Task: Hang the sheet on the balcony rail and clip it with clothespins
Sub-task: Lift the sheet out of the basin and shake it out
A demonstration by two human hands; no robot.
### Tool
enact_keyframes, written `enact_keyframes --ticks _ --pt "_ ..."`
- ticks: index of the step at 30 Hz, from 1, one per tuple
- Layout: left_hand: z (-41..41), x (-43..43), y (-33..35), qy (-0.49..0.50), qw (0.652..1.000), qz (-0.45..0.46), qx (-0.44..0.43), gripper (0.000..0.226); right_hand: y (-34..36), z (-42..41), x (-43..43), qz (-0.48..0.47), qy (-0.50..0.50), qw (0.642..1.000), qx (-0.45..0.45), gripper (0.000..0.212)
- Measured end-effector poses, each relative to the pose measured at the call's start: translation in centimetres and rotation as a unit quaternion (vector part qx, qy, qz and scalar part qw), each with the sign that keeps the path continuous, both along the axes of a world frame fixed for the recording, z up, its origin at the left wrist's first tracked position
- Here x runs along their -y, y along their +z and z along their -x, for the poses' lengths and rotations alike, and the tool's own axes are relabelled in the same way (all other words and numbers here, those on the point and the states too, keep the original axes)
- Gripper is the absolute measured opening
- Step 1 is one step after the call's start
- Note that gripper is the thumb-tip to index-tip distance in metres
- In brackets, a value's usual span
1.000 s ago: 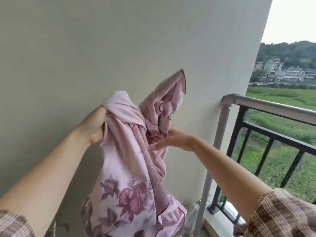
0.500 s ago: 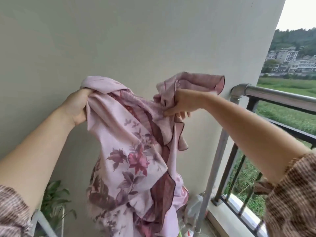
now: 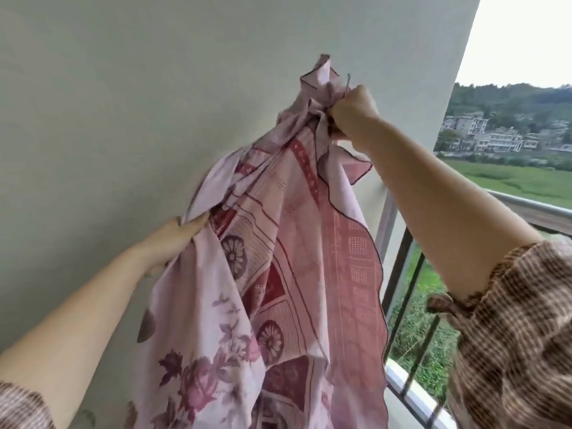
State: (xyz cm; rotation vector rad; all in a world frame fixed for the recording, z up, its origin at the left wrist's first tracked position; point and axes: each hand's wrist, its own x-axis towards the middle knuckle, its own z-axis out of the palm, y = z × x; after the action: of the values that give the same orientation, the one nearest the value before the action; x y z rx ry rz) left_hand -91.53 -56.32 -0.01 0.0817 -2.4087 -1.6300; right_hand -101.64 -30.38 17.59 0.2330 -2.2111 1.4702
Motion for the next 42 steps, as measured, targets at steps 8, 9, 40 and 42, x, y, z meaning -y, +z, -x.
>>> enact_keyframes --ticks 8,9,40,42 --pt "1.2 -3.7 3.3 0.006 0.981 -0.187 -0.043 0.036 -5.8 -4.2 1.8 -0.312 0.15 0.937 0.048 0.043" --pt "1.3 -3.7 3.4 -0.005 0.98 -0.195 -0.046 0.037 -7.1 -4.8 2.0 -0.361 0.165 0.916 0.058 0.058" --pt "-4.3 -4.4 -10.1 -0.274 0.951 0.059 0.131 0.04 -12.2 -5.7 -2.9 0.171 0.434 0.873 0.145 0.021" --pt "-4.2 -5.7 -11.2 -0.279 0.943 0.079 0.162 0.032 -12.7 -5.7 -2.7 0.154 0.448 0.867 0.157 0.013"
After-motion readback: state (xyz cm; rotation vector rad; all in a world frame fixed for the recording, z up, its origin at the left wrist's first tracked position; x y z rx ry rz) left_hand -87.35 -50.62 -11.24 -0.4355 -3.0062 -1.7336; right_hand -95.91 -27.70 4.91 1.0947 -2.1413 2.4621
